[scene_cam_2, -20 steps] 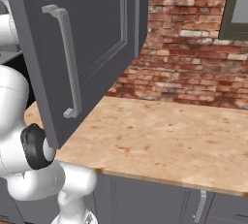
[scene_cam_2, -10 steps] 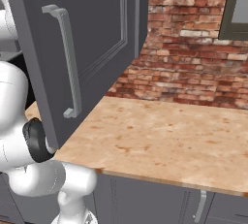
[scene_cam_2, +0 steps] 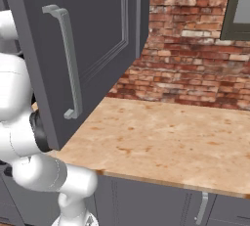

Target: Open the cabinet. Pick the spray and place it next to the sink. Then close the cabinet.

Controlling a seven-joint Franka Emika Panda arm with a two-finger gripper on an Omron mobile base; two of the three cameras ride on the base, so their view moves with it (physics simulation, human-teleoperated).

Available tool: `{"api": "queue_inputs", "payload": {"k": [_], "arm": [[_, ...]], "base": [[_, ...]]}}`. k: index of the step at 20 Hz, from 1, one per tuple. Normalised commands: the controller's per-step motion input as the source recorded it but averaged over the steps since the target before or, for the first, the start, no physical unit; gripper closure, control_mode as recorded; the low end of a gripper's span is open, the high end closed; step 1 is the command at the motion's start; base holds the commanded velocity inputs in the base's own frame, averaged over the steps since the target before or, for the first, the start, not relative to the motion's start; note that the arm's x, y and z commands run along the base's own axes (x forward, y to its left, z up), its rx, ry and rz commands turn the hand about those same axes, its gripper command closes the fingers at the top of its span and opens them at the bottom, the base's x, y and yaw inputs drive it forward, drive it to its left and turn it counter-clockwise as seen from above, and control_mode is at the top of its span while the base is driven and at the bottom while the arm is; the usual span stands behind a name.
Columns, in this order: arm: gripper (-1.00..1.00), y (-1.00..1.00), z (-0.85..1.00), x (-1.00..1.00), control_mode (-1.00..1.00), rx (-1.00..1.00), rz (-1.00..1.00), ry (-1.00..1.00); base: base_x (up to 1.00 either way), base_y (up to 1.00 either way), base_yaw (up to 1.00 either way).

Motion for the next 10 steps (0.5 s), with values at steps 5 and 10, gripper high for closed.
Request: {"api": "queue_inputs", "payload": {"k": [5,10], "arm": [[-1.00,0.02,0.00,0.36,-1.00,0.00,0.00,0.00],[-1.00,0.14,0.00,0.21,-1.00,0.00,0.00,0.00]], "base": [[0.00,0.00,0.00],[0.00,0.00,0.00]]}}
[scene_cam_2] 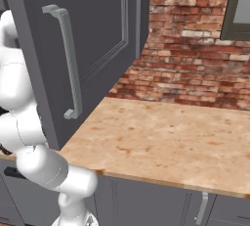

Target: Open the cabinet. Pick the spray and place it next to the sink. Then close the cabinet.

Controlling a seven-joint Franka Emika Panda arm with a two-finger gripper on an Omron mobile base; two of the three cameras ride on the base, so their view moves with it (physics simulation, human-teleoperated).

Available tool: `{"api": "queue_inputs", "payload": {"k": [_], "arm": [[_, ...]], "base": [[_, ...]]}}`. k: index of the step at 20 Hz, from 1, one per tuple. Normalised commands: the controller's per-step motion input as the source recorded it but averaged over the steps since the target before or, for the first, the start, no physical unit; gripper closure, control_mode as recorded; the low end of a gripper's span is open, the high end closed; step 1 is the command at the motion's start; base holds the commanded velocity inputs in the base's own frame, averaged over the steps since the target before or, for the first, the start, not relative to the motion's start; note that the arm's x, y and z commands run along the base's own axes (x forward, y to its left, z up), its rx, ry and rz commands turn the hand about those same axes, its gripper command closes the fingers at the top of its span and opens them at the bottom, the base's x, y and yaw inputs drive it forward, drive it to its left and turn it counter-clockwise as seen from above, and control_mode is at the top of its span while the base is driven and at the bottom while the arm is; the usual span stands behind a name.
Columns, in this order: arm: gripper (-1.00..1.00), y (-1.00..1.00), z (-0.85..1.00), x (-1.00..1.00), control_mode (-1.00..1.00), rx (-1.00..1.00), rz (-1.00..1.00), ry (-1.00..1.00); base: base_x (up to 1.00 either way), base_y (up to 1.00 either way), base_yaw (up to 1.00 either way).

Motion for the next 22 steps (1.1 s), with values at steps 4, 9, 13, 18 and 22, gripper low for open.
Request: {"api": "queue_inputs", "payload": {"k": [4,9,13,18,22], "arm": [[-1.00,0.14,-0.01,0.20,-1.00,0.00,0.00,0.00],[-1.00,0.01,-0.11,0.22,-1.00,0.00,0.00,0.00],[-1.00,0.00,0.00,0.02,-1.00,0.00,-0.01,0.00],[-1.00,0.00,-0.03,0.03,-1.00,0.00,0.00,0.00],[-1.00,0.00,-0.23,0.19,-1.00,0.00,0.00,0.00]], "base": [[0.00,0.00,0.00],[0.00,0.00,0.00],[0.00,0.00,0.00],[0.00,0.00,0.00],[0.00,0.00,0.00]]}}
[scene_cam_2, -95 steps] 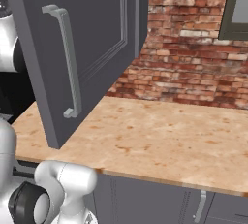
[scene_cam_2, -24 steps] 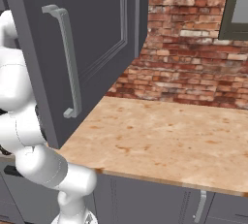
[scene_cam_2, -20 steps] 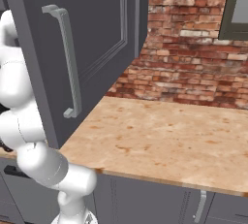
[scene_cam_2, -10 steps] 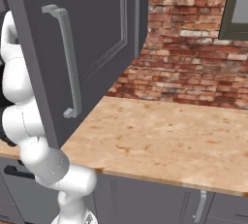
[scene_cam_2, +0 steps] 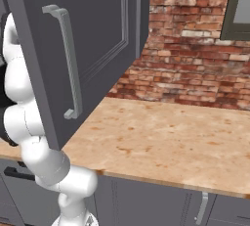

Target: Open the cabinet. Pick the spray and place it next to the sink. Then close the cabinet.

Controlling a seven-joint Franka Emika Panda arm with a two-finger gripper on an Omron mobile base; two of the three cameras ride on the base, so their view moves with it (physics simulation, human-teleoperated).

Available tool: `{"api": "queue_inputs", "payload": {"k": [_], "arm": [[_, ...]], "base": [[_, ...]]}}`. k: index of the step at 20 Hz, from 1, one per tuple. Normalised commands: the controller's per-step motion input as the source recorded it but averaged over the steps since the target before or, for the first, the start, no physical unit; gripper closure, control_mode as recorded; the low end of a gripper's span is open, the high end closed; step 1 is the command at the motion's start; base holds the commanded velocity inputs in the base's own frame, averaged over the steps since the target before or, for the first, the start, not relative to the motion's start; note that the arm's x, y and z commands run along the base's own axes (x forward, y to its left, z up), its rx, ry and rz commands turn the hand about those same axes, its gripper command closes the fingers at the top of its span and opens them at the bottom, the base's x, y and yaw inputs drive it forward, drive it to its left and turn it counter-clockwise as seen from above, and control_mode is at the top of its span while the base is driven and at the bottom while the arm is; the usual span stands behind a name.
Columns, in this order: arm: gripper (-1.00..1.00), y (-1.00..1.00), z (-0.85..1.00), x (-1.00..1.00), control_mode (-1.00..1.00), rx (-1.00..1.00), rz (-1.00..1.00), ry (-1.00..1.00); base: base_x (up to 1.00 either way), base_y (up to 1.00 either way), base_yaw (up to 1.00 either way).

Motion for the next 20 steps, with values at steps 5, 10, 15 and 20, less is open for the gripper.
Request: {"api": "queue_inputs", "payload": {"k": [5,10,15,20], "arm": [[-1.00,0.00,-0.31,0.23,-1.00,-0.03,-0.02,0.00],[-1.00,0.00,-0.03,0.08,-1.00,-0.01,0.00,0.00],[1.00,0.00,0.00,0.00,-1.00,0.00,0.00,0.00],[1.00,0.00,0.00,0.00,-1.00,0.00,0.00,0.00]], "base": [[0.00,0.00,0.00],[0.00,0.00,0.00],[0.00,0.00,0.00],[0.00,0.00,0.00]]}}
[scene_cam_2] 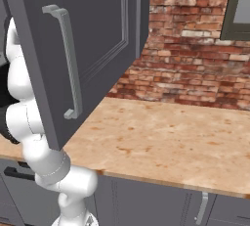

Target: Open the cabinet. Pick the spray and place it next to the sink. Then close the cabinet.

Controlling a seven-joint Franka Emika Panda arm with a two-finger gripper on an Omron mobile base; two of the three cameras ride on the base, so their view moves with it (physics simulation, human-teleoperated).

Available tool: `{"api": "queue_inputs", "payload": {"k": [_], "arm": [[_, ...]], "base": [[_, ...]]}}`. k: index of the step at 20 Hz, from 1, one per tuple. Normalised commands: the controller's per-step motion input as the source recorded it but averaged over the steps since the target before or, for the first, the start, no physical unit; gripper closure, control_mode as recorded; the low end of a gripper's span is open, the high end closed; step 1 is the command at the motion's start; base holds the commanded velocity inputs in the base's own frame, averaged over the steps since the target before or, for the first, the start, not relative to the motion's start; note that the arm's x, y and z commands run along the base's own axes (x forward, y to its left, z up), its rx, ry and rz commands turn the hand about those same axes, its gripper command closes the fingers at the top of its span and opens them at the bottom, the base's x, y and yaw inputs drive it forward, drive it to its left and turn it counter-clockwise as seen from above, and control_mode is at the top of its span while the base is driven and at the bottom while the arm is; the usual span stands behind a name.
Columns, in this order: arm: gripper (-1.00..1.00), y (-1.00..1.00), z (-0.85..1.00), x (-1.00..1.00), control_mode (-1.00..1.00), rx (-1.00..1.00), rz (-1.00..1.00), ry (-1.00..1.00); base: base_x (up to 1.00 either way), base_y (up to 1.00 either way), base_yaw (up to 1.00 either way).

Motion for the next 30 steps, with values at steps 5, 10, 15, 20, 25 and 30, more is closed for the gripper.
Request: {"api": "queue_inputs", "payload": {"k": [5,10,15,20,25,30], "arm": [[1.00,0.00,0.00,-0.04,-1.00,0.00,0.00,-0.02],[1.00,0.00,0.00,-0.71,-1.00,0.02,0.00,-0.24],[1.00,0.00,0.03,-0.93,-1.00,0.03,0.03,-0.24],[1.00,0.00,0.07,-0.91,-1.00,0.03,0.05,-0.18],[1.00,-0.03,0.34,-1.00,-1.00,0.06,0.03,-0.12],[1.00,-0.04,0.57,-1.00,-1.00,0.03,0.04,0.00]], "base": [[0.00,0.00,0.00],[0.00,0.00,0.00],[0.00,0.00,0.00],[0.00,0.00,0.00],[0.00,0.00,0.00],[0.00,0.00,0.00]]}}
